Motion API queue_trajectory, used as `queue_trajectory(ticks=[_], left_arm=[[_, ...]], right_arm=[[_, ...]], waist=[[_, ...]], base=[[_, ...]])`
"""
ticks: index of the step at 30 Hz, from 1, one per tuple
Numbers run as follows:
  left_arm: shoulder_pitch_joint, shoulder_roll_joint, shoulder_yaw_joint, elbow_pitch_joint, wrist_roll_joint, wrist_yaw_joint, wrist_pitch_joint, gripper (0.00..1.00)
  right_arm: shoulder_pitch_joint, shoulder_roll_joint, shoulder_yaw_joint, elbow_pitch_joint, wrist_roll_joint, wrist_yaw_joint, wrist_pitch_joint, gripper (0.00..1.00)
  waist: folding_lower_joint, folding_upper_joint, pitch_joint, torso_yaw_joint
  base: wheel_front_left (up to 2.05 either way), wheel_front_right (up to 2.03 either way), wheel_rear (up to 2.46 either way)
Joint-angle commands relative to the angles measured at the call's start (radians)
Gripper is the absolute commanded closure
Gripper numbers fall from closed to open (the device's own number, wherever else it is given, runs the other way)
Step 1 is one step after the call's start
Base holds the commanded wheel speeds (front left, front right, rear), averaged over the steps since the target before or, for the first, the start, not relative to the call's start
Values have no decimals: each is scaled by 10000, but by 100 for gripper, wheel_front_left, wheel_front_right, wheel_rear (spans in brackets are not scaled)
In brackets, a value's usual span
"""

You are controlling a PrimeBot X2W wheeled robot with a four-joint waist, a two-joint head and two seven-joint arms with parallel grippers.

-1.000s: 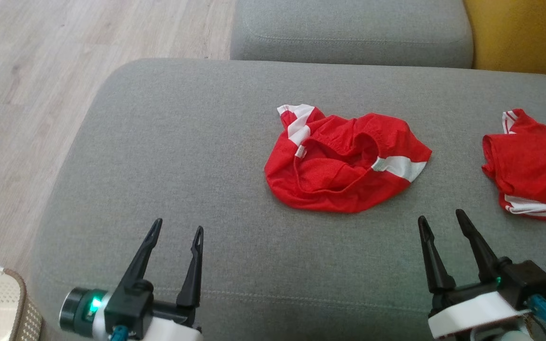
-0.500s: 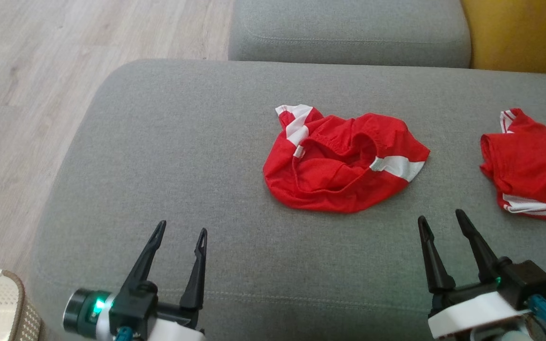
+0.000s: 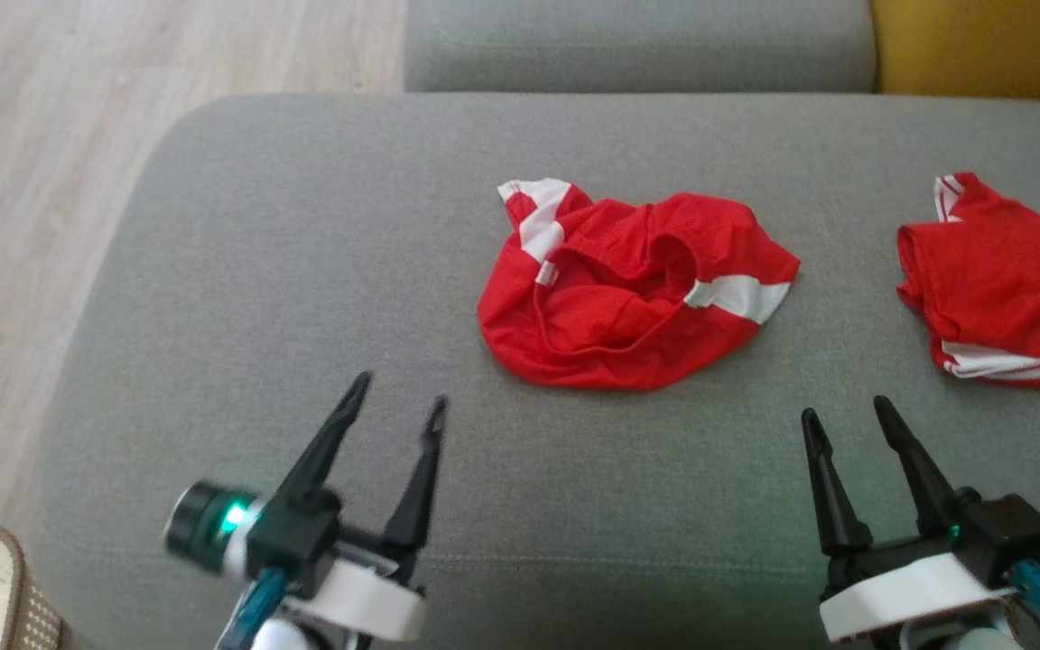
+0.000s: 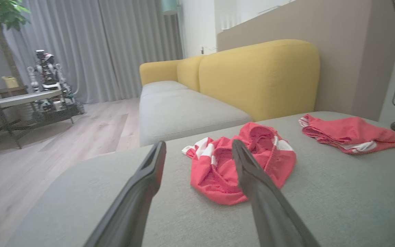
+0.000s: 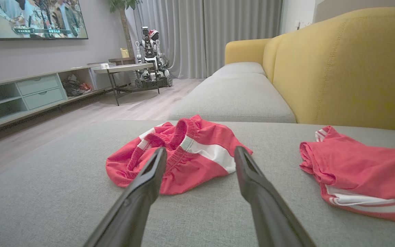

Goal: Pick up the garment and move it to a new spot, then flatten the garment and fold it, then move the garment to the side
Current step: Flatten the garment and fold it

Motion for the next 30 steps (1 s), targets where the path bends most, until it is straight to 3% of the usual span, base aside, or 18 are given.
queue_trajectory(ticks=[1, 7, 14, 19, 26, 30], left_arm=[[-688, -64, 201, -223, 46, -91, -53, 0], [-2154, -225, -477, 485, 41, -737, -53, 0], [-4433, -423, -1374, 1263, -202, -1122, -53, 0], [-5769, -538, -2227, 2272, -1066, -1215, -53, 0], [-7839, -569, -4205, 4424, -2768, -1226, -28, 0], [-8820, -470, -4267, 5570, -2416, -1015, 45, 0]], right_arm=[[-457, -76, 150, -327, -83, -4, -11, 0], [-862, -76, 30, -484, -244, -4, -11, 0], [-1732, -76, -50, -826, -508, -4, -11, 0], [-2182, -76, -81, -934, -552, -4, -11, 0], [-2653, -76, 93, -1014, -401, -4, -11, 0], [-2762, -76, 59, -1042, -267, -4, -11, 0]], waist=[[0, 0, 111, -91], [0, 0, 941, -476], [0, 0, 2466, -1173], [0, 0, 3171, -1674], [0, 0, 3837, -2299], [0, 0, 4041, -2593]], base=[[0, 0, 0], [0, 0, 0], [0, 0, 0], [0, 0, 0], [0, 0, 0], [0, 0, 0]])
